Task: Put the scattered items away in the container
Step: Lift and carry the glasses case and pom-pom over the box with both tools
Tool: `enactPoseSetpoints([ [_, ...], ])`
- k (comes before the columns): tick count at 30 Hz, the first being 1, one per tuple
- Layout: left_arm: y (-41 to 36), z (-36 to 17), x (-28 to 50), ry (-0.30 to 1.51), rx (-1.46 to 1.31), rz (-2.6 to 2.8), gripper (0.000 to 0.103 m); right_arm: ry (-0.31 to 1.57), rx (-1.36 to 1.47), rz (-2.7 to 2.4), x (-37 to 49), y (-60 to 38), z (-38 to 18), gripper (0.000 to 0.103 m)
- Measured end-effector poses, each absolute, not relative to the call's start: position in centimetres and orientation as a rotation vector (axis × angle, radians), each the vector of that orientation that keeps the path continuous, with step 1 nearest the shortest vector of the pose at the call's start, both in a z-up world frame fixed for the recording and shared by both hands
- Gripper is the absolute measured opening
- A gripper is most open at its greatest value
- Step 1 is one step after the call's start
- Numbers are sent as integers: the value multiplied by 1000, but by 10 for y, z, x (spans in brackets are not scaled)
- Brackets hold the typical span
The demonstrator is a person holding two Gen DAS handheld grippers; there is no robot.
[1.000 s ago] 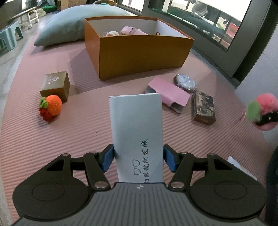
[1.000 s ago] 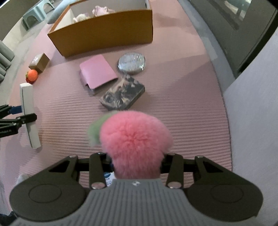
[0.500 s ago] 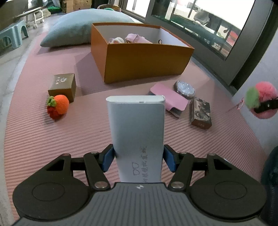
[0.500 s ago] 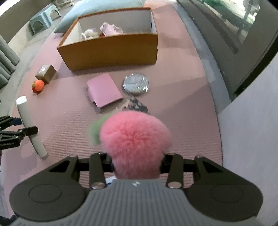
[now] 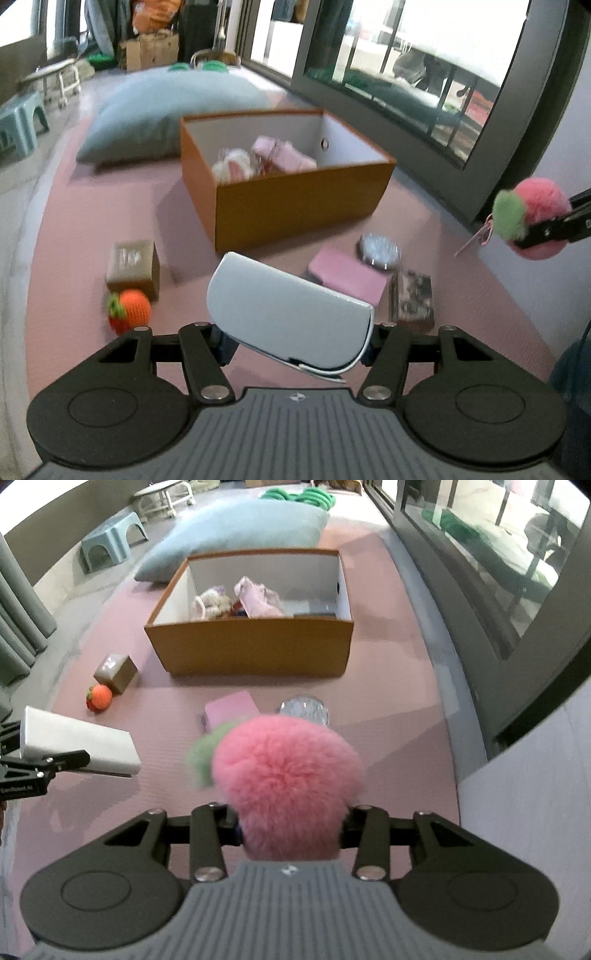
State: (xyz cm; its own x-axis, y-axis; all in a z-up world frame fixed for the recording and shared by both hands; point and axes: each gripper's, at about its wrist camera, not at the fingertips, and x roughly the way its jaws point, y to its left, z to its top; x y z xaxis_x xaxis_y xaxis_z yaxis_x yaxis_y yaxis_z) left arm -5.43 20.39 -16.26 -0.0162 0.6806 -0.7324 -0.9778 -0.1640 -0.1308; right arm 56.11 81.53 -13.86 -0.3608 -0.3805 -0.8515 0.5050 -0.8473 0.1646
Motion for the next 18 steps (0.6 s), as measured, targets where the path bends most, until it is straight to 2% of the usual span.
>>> enactPoseSetpoints([
  [18,310,-105,-89,470,-603,1561,69,206,1143,-2262,486,755,-92,45],
])
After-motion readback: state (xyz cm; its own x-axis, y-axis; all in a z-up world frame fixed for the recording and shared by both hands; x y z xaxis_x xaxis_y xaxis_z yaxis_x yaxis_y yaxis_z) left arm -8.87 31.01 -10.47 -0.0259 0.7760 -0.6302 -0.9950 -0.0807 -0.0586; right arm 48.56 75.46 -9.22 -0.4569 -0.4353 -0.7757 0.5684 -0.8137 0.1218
